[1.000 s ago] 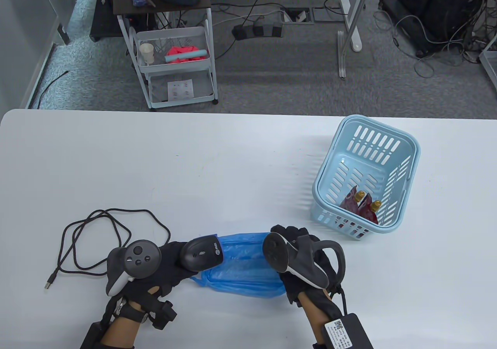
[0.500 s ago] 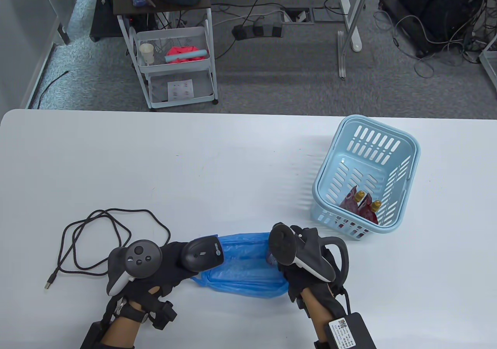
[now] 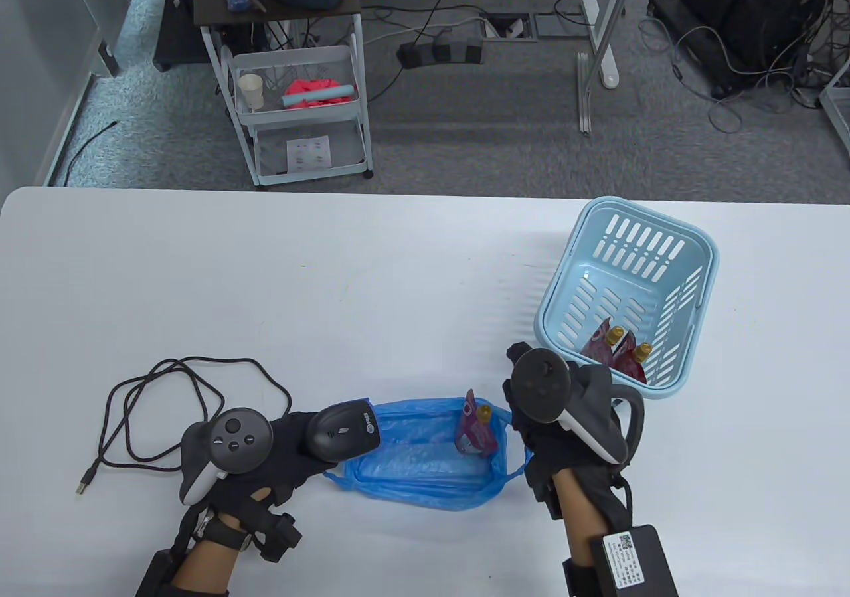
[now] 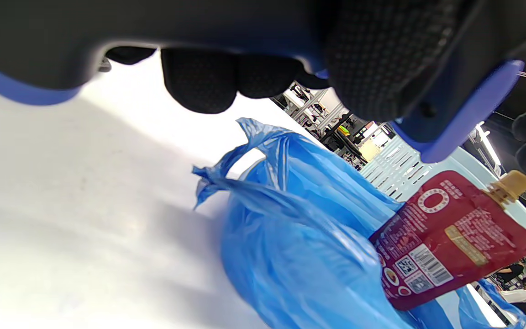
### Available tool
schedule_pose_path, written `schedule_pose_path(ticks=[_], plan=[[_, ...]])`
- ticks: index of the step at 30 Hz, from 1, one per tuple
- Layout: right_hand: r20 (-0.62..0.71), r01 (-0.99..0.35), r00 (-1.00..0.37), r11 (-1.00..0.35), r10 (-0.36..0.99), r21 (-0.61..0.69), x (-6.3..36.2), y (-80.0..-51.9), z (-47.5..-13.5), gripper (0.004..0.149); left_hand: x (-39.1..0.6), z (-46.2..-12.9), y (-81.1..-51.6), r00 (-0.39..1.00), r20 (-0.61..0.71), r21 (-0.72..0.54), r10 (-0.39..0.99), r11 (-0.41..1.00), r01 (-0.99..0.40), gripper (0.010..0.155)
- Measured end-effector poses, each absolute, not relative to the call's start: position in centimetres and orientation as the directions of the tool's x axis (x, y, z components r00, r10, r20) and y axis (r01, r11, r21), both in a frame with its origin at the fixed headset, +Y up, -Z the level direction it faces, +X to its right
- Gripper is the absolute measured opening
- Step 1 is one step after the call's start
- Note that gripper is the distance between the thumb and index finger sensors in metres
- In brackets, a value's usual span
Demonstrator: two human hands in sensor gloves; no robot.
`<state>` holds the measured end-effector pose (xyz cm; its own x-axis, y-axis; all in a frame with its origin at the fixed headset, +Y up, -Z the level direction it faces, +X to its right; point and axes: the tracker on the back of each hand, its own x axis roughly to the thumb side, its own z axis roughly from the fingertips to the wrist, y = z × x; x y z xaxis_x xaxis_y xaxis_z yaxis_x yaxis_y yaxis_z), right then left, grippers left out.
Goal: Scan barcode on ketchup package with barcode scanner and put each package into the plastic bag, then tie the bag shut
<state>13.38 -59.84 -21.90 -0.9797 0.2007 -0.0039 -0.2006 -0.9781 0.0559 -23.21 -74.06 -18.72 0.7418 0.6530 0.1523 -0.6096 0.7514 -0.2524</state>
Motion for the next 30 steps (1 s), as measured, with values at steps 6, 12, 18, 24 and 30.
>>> schedule_pose_path(ticks=[6, 12, 18, 24, 30], plan=[[-0.114, -0.189, -0.978, -0.976, 0.176, 0.111, 16.2, -59.0, -23.6, 0.062, -23.4, -18.8, -74.1, 0.737, 0.143, -0.254, 0.661, 0.744, -0.618, 0.05], [-0.248, -0.238, -0.948, -0.962, 0.2, 0.136, 19.3, -58.9, -25.7, 0.064, -23.6, -18.9, -74.0, 0.734, 0.137, -0.248, 0.665, 0.741, -0.624, 0.05], [-0.313, -0.242, -0.935, -0.946, 0.168, 0.214, 20.4, -60.4, -27.6, 0.067, -23.8, -19.0, -74.1, 0.734, 0.124, -0.253, 0.667, 0.737, -0.627, 0.05], [-0.354, -0.233, -0.926, -0.939, 0.134, 0.254, 20.5, -62.0, -28.9, 0.068, -23.9, -19.0, -74.1, 0.734, 0.118, -0.254, 0.669, 0.735, -0.629, 0.05], [-0.381, -0.238, -0.916, -0.931, 0.121, 0.277, 20.3, -63.1, -29.9, 0.065, -24.0, -19.0, -74.1, 0.736, 0.113, -0.254, 0.668, 0.735, -0.628, 0.05]])
